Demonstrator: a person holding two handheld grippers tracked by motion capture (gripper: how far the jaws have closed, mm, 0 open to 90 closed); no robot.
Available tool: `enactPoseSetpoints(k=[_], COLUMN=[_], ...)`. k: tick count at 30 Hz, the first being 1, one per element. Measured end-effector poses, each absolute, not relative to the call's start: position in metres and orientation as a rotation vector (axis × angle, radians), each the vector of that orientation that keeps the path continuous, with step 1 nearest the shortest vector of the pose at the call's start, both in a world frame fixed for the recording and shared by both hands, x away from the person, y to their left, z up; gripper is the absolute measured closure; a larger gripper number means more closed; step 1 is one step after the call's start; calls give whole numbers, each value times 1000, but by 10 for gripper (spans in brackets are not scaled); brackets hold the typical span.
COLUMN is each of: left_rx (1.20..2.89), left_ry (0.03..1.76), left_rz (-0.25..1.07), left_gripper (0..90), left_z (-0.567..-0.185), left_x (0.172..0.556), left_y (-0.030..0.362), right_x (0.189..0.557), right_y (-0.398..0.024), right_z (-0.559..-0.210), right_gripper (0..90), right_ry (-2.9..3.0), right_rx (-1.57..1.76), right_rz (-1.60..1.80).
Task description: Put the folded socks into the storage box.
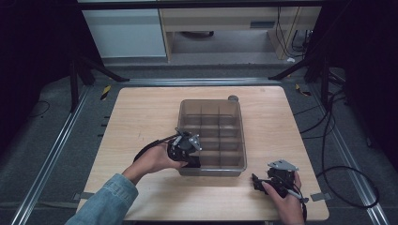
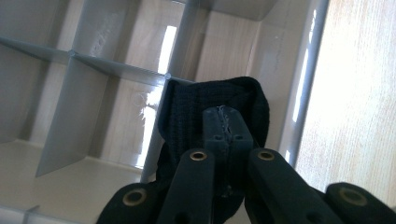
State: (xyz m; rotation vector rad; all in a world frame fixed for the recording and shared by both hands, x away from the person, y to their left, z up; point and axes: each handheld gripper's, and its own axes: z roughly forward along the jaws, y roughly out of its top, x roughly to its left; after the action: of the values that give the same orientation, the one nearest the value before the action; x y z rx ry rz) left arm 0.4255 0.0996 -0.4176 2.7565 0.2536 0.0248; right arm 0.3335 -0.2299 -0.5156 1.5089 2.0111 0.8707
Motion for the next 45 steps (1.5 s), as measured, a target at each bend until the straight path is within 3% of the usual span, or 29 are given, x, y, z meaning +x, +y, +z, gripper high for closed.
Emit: enactPoseSetpoints(k=[14, 45], left_rx=[2801, 2869], left_ry=[283, 255], left_rz=[-15, 44], left_gripper=[900, 900], left_z=[-426, -434], left_x=[433, 426], left_y=[92, 83], right_x=[333, 334], right_y=[-230, -230], right_z=[-516, -516], right_gripper=[22, 21], right_ry=[2011, 2011], right_rx=[1510, 1508], right_rz=[871, 870])
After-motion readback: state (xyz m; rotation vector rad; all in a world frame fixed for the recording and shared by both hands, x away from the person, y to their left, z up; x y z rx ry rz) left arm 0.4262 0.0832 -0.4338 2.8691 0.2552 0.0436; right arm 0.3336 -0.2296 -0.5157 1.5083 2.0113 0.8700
